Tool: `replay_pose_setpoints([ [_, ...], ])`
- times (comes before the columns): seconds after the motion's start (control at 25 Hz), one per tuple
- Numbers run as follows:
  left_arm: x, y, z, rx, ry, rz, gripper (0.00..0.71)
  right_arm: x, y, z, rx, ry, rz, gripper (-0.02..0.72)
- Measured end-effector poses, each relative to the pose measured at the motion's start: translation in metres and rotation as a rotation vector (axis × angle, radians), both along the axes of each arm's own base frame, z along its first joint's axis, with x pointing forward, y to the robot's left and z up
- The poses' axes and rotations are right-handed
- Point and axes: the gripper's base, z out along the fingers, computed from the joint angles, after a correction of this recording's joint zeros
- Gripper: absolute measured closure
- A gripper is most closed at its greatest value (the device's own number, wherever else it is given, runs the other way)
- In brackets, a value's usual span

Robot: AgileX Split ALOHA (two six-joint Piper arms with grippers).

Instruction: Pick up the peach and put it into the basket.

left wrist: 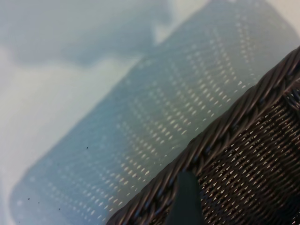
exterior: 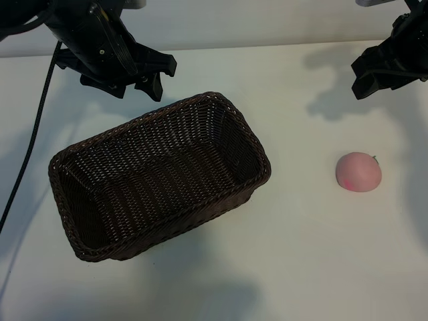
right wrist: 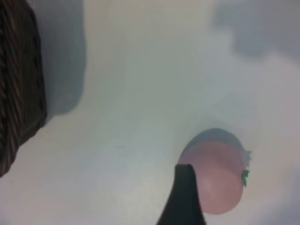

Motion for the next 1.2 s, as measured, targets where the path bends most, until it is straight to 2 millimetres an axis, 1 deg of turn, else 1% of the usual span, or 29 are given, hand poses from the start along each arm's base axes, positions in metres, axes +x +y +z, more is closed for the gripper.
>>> replay_pose_setpoints([
  [0.76,0.0,0.0,0.0,0.0,-0.001,0.0,0.122,0.0,0.0,0.0,0.001,0.0,0.0,0.118],
  [1.0,0.004,-0.001,0.001,-0.012,-0.041,0.005,0.122,0.0,0.0,0.0,0.001,0.0,0.0,0.118],
  [1.08,0.002,0.001,0.0,0.0,-0.016,0.007,0.122,0.0,0.0,0.0,0.001,0.0,0.0,0.118],
  [1.12,-0.004,0.006,-0.001,0.042,0.045,0.008,0.122,0.0,0.0,0.0,0.001,0.0,0.0,0.118],
  [1.2,-0.01,0.013,0.002,0.103,0.091,0.017,0.122,0.0,0.0,0.0,0.001,0.0,0.0,0.118],
])
